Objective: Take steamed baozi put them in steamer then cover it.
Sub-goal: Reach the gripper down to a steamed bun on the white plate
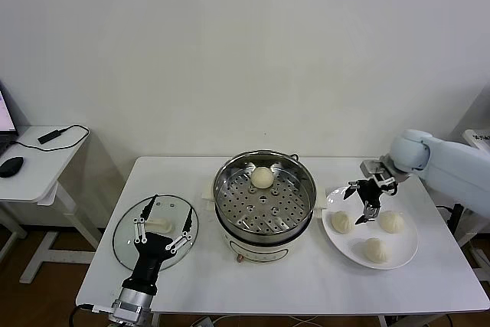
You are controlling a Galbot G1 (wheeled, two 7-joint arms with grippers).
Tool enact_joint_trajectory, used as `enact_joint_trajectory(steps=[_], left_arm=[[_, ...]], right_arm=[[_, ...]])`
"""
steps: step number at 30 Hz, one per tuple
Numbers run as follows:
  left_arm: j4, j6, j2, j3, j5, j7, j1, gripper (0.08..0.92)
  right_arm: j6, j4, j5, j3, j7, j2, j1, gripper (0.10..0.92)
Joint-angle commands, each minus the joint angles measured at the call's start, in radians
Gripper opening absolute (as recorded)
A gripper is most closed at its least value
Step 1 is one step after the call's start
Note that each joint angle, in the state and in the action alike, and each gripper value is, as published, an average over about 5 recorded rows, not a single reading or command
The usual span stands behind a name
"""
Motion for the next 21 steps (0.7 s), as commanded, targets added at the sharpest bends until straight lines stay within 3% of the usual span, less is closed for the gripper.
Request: enact_joint_trajectory(steps=[1, 15, 21], left_arm=[[0.019, -0.008, 0.000, -0.002, 0.007, 0.000, 0.001, 0.823], [0.023, -0.005, -0.003, -0.002, 0.003, -0.008, 0.003, 0.823], [0.021, -0.007, -0.003, -0.004, 0.003, -0.009, 0.004, 0.823]], right_arm=[[-0.035, -0.032, -0.031, 0.006, 0.087, 0.018, -0.078, 0.823], [-0.028, -0.073, -0.028, 0.074, 0.130, 0.047, -0.159, 0.822], [-0.035, -0.076, -0.032, 0.073, 0.102, 0.053, -0.158, 0.781]])
